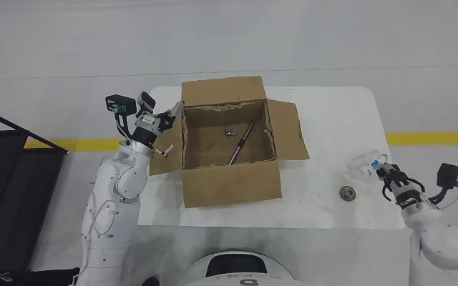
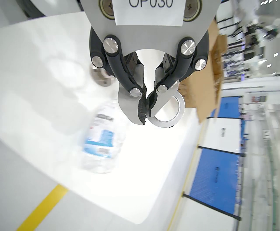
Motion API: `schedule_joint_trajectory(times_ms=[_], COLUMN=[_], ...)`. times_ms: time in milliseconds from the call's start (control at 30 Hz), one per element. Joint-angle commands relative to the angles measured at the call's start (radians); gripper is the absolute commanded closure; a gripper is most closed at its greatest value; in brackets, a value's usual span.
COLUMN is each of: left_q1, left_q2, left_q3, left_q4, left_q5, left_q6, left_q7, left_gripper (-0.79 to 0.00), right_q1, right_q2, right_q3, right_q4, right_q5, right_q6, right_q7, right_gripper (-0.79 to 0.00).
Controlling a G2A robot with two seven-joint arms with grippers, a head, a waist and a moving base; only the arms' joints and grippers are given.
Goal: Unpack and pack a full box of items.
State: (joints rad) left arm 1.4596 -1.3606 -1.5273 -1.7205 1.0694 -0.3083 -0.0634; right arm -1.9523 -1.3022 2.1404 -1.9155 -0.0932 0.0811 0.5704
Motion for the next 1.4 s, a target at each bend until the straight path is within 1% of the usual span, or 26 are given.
schedule_joint_trajectory(times_ms=[0,100,233,433,833,900,967,1067,1200,1267,1367], left_q1=[0.0,0.0,0.0,0.0,0.0,0.0,0.0,0.0,0.0,0.0,0.0], left_q2=[0.0,0.0,0.0,0.0,0.0,0.0,0.0,0.0,0.0,0.0,0.0], left_q3=[0.0,0.0,0.0,0.0,0.0,0.0,0.0,0.0,0.0,0.0,0.0], left_q4=[0.0,0.0,0.0,0.0,0.0,0.0,0.0,0.0,0.0,0.0,0.0], left_q5=[0.0,0.0,0.0,0.0,0.0,0.0,0.0,0.0,0.0,0.0,0.0], left_q6=[0.0,0.0,0.0,0.0,0.0,0.0,0.0,0.0,0.0,0.0,0.0], left_q7=[0.0,0.0,0.0,0.0,0.0,0.0,0.0,0.0,0.0,0.0,0.0], left_gripper=[-0.785,-0.785,-0.785,-0.785,-0.785,-0.785,-0.785,-0.785,-0.785,-0.785,-0.785], right_q1=[0.016,0.039,0.063,0.076,0.077,0.076,0.094,0.185,0.337,0.413,0.525], right_q2=[-0.001,0.001,0.002,0.004,0.004,0.007,0.014,0.024,0.033,0.035,0.027], right_q3=[-0.012,-0.031,-0.082,-0.134,-0.135,-0.153,-0.21,-0.341,-0.581,-0.709,-0.886], right_q4=[-0.018,-0.051,-0.099,-0.155,-0.155,-0.178,-0.219,-0.244,-0.25,-0.222,-0.149], right_q5=[0.119,0.198,0.236,0.242,0.246,0.179,0.089,-0.04,-0.258,-0.383,-0.539], right_q6=[0.02,0.051,0.078,0.107,0.109,0.093,0.076,0.105,0.133,0.137,0.191], right_q7=[0.047,0.11,0.13,0.114,0.111,0.096,0.133,0.198,0.298,0.343,0.36], right_gripper=[0.0,0.0,0.0,0.0,0.0,0.0,0.0,0.0,0.0,0.0,0.0])
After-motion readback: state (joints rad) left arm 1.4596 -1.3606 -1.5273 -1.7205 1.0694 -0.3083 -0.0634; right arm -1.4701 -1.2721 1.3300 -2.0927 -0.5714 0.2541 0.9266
